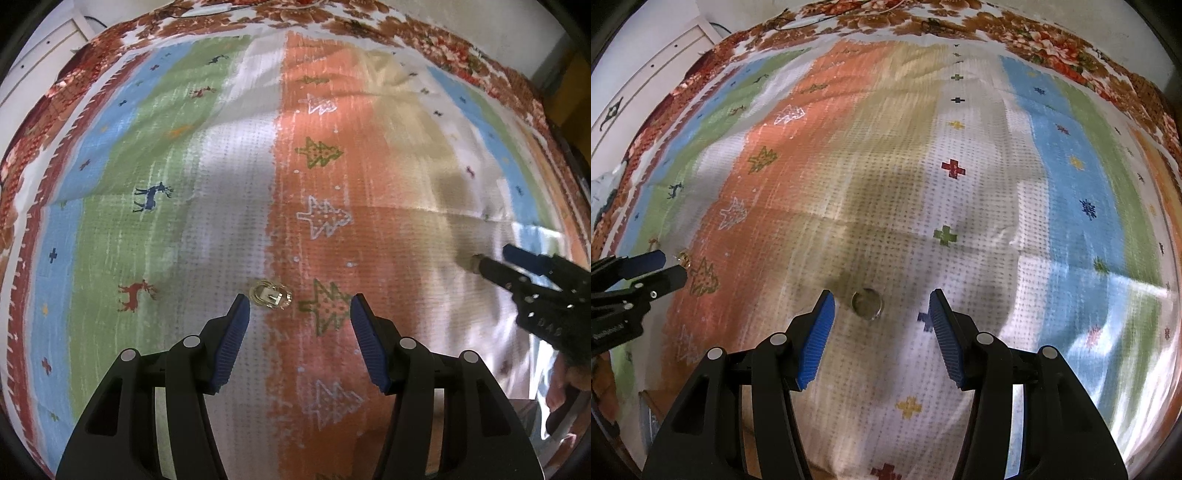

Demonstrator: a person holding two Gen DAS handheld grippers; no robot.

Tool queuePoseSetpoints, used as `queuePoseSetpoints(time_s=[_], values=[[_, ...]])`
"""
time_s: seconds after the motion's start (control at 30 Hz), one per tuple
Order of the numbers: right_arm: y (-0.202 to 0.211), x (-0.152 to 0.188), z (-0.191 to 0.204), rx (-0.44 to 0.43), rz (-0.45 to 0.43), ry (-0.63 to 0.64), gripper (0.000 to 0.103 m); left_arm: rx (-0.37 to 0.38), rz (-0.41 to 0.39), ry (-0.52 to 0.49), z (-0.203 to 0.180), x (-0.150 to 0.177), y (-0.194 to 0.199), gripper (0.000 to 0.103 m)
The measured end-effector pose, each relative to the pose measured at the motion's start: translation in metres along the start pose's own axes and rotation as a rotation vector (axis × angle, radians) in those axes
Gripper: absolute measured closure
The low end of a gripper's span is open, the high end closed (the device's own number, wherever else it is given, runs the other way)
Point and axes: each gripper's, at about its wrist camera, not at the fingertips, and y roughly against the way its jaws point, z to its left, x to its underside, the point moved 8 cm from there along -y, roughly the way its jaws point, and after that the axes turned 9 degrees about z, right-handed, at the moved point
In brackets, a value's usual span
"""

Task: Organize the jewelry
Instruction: 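Move left tool to gold ring while right tool approaches silver ring, then close left tool on gold ring while right tool grips silver ring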

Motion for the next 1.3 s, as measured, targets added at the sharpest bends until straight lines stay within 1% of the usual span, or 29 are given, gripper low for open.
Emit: queuePoseSetpoints(time_s=[0.17, 0.27, 0.4, 0.5, 0.53, 0.57, 0.6, 0.67, 0.7, 0.73, 0.77, 0.8, 0.83, 0.97, 1.0, 1.3], values=[[-0.009, -0.003, 0.004, -0.01, 0.019, 0.009, 0.05, 0.006, 0.023, -0.014, 0.0, 0.001, -0.008, 0.046], [-0.013, -0.005, 0.002, -0.009, 0.025, 0.004, 0.05, -0.004, 0.035, -0.01, 0.004, 0.002, -0.014, 0.046], [-0.015, -0.005, 0.002, -0.002, 0.027, 0.008, 0.05, -0.004, 0.037, -0.019, 0.007, 0.0, -0.018, 0.046], [-0.016, -0.005, 0.002, 0.001, 0.027, 0.002, 0.05, -0.003, 0.034, -0.018, 0.01, -0.002, -0.019, 0.05], [-0.016, -0.005, 0.002, 0.001, 0.027, 0.002, 0.051, -0.005, 0.033, -0.019, 0.009, -0.002, -0.019, 0.05], [-0.016, -0.004, 0.001, 0.008, 0.028, 0.002, 0.055, -0.009, 0.031, -0.021, 0.01, -0.002, -0.019, 0.05], [-0.017, -0.004, 0.0, 0.015, 0.029, 0.0, 0.059, -0.012, 0.03, -0.021, 0.01, -0.002, -0.019, 0.051], [-0.017, -0.004, -0.003, 0.015, 0.03, -0.01, 0.064, -0.025, 0.031, -0.021, 0.011, -0.002, -0.02, 0.054], [-0.017, -0.004, -0.005, 0.017, 0.03, -0.014, 0.068, -0.031, 0.031, -0.023, 0.01, -0.002, -0.021, 0.057], [-0.017, -0.004, -0.007, 0.017, 0.03, -0.017, 0.07, -0.04, 0.031, -0.026, 0.011, -0.002, -0.021, 0.064], [-0.016, -0.004, -0.009, 0.015, 0.03, -0.023, 0.074, -0.042, 0.03, -0.025, 0.012, -0.002, -0.02, 0.067], [-0.016, -0.004, -0.01, 0.015, 0.03, -0.029, 0.08, -0.042, 0.03, -0.02, 0.013, -0.002, -0.02, 0.071], [-0.016, -0.004, -0.012, 0.015, 0.03, -0.031, 0.083, -0.042, 0.031, -0.014, 0.014, -0.002, -0.02, 0.075], [-0.016, -0.003, -0.012, 0.012, 0.029, -0.028, 0.083, -0.038, 0.028, -0.005, 0.018, -0.003, -0.019, 0.084], [-0.016, -0.003, -0.013, 0.012, 0.029, -0.028, 0.083, -0.037, 0.026, -0.002, 0.019, -0.003, -0.019, 0.09], [-0.012, 0.0, -0.015, -0.007, 0.024, -0.038, 0.083, -0.016, 0.019, 0.004, 0.02, -0.004, -0.014, 0.092]])
